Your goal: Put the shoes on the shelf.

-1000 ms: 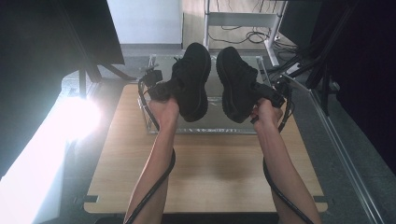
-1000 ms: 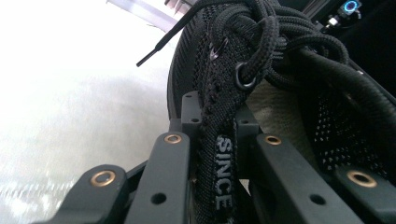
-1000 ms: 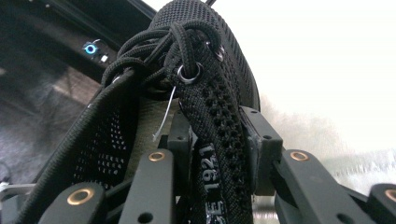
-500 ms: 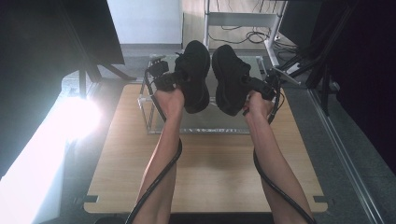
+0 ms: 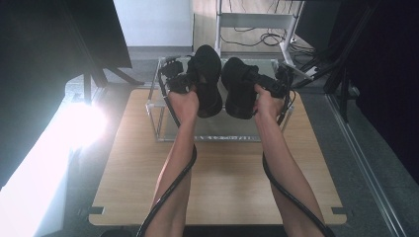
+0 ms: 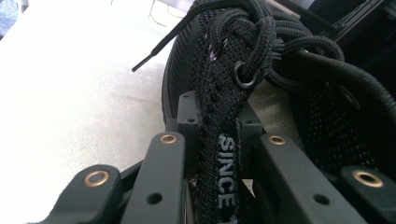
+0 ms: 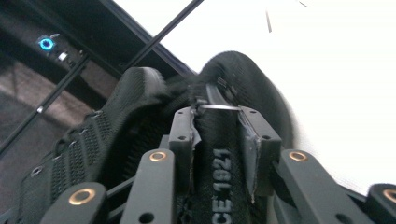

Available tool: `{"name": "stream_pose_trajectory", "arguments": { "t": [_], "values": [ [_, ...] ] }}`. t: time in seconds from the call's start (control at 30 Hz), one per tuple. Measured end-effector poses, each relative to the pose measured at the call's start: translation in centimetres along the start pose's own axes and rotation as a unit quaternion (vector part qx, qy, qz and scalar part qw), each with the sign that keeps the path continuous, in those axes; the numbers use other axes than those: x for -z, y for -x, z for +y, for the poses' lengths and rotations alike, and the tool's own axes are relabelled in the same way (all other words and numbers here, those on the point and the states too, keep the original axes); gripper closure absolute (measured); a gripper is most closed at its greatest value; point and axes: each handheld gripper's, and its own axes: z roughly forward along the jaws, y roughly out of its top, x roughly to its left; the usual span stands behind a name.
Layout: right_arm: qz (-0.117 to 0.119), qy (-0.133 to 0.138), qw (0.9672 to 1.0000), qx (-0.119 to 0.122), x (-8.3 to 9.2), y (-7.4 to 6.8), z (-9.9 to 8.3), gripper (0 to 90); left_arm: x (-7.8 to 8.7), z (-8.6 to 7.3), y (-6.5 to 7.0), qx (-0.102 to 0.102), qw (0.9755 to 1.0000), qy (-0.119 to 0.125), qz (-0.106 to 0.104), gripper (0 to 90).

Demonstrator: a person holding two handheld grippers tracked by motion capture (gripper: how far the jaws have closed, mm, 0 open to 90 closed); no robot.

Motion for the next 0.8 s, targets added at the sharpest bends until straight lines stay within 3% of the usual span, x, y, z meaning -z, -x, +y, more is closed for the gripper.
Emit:
{"name": "stream_pose_trajectory", "arguments": {
  "t": [0.13,0.37,0.6,0.7,0.8],
  "values": [
    [-0.002,-0.004,0.9999,0.017,-0.3,-0.7,-0.4,68.5,-0.1,0.0,0.4,-0.012,0.9999,-0.006,0.010,75.7],
    [0.007,-0.003,1.0000,0.004,-0.4,-0.5,-0.4,67.4,-0.5,-0.2,0.7,-0.011,0.9998,-0.012,0.007,70.2],
    [0.015,-0.004,0.9999,-0.005,-0.6,-0.3,-0.4,64.0,-0.9,-0.2,1.3,-0.015,0.9997,-0.020,0.003,53.0],
    [0.046,-0.007,0.9987,-0.023,-0.7,0.3,-0.3,57.4,-0.8,0.0,1.1,-0.011,0.9992,-0.027,-0.027,45.2],
    [0.066,-0.011,0.9976,-0.019,-0.7,0.5,-0.2,50.6,-0.6,0.2,1.3,-0.022,0.9988,-0.028,-0.034,36.7]
  ]
}}
